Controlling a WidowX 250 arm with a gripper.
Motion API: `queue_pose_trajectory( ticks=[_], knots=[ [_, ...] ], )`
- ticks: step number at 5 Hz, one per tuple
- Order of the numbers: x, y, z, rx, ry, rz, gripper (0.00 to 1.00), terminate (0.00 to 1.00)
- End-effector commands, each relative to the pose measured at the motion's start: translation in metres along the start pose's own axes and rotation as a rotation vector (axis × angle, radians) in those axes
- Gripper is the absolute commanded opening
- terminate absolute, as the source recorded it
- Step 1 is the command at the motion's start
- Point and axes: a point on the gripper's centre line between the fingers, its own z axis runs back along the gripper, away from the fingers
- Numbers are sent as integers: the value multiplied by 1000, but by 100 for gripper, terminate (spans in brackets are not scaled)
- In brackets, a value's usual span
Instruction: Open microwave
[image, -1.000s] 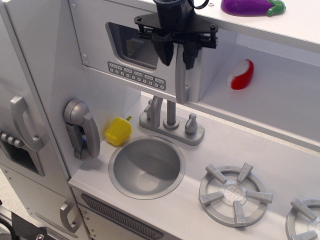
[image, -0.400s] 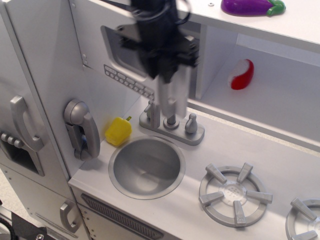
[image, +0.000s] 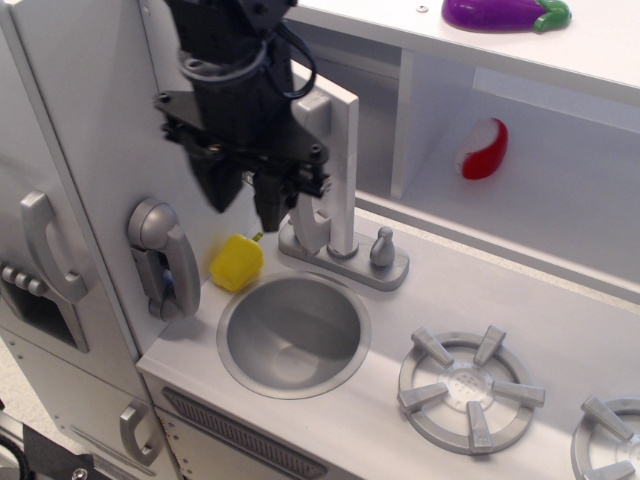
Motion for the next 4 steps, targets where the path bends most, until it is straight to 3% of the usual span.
queue_pose_trajectory(
  ticks=[1,2,4],
  knots=[
    [-19,-35,13,-11,31,-31,100,0],
    [2,-60,7,-39,64,-17,100,0],
    [55,-94,6,-77,59,11,100,0]
  ],
)
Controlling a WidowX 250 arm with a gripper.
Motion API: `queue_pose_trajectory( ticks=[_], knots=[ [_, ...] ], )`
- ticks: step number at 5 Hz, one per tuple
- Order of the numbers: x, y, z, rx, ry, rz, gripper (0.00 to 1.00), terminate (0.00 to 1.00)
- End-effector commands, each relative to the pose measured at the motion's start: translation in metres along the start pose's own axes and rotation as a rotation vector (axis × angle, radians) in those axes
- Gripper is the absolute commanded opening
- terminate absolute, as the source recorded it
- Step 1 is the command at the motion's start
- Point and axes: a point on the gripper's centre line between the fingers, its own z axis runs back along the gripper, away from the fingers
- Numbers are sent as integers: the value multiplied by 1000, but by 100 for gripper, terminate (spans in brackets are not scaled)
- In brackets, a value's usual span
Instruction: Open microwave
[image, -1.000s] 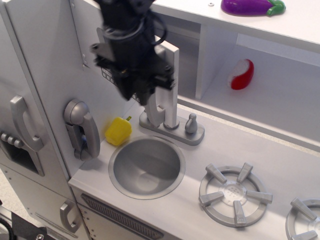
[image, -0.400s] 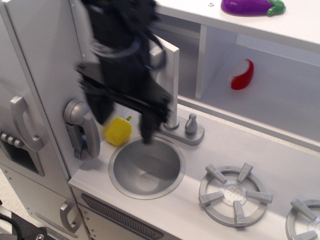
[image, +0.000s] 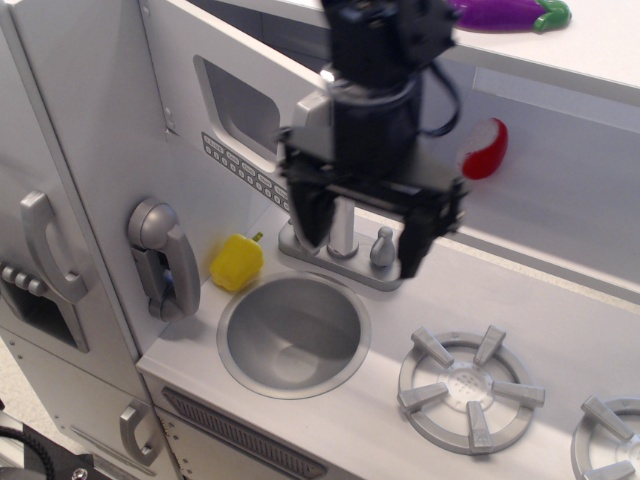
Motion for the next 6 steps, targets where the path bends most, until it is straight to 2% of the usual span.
queue_pose_trajectory(
  ticks=[1,2,3,4,5,6],
  knots=[
    [64,-12,28,-59,-61,50,100,0],
    [84,-2,35,-78,-94,101,100,0],
    [96,20,36,-74,-101,155,100,0],
    [93,45,30,-39,-95,162,100,0],
    [80,62,25,9,-94,132,100,0],
    [58,76,23,19,-98,97,100,0]
  ],
)
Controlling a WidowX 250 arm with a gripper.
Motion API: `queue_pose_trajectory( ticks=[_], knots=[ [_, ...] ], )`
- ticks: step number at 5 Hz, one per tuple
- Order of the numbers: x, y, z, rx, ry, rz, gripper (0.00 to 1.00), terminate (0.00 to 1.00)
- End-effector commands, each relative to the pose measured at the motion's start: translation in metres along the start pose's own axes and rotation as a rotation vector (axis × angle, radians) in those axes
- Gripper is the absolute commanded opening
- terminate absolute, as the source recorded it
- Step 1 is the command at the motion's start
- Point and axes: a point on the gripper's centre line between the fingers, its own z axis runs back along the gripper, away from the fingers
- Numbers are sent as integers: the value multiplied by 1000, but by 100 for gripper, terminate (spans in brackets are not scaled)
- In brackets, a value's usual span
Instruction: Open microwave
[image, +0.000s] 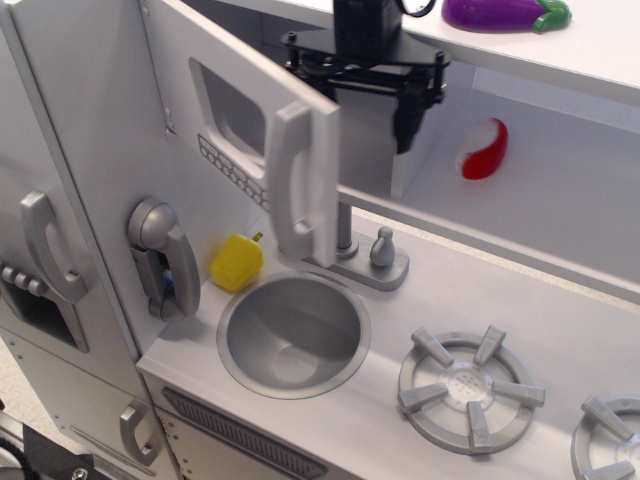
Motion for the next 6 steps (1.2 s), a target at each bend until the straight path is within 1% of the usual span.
queue_pose_trajectory(
  ticks=[1,3,4,5,6],
  knots=[
    [-37,42,27,3,-75,-56,100,0],
    [-72,87,32,23,-114,-88,100,0],
    [-74,102,40,43,-133,-69,100,0],
    [-68,107,54,35,-124,-59,100,0],
    [-60,98,65,-6,-127,-48,100,0]
  ],
)
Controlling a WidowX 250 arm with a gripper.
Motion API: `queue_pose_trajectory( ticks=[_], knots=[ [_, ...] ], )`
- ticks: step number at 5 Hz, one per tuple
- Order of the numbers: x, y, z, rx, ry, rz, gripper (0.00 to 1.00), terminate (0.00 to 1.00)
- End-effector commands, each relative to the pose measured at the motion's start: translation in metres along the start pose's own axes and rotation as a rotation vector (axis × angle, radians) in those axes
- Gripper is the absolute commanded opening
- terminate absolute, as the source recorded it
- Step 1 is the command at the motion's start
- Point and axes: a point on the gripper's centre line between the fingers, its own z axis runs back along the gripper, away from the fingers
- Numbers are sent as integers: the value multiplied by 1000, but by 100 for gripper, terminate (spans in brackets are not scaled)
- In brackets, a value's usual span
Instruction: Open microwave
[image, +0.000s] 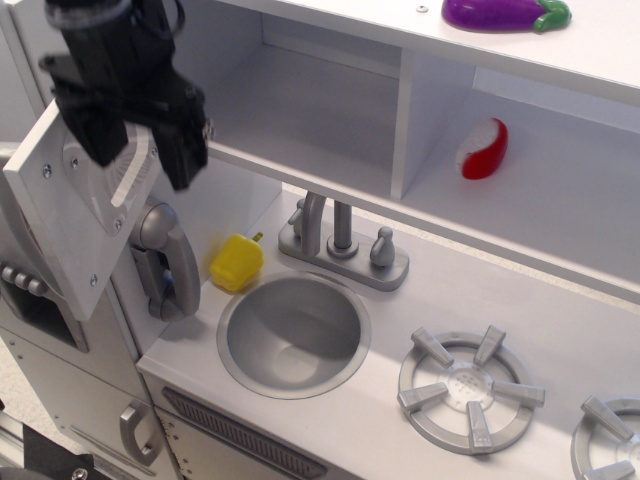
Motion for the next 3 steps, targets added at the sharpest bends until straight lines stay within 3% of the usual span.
queue_pose_trajectory(
  ticks=[1,2,3],
  knots=[
    [28,0,49,-64,-55,35,100,0],
    [28,0,49,-64,-55,35,100,0],
    [28,0,49,-64,-55,35,100,100]
  ],
)
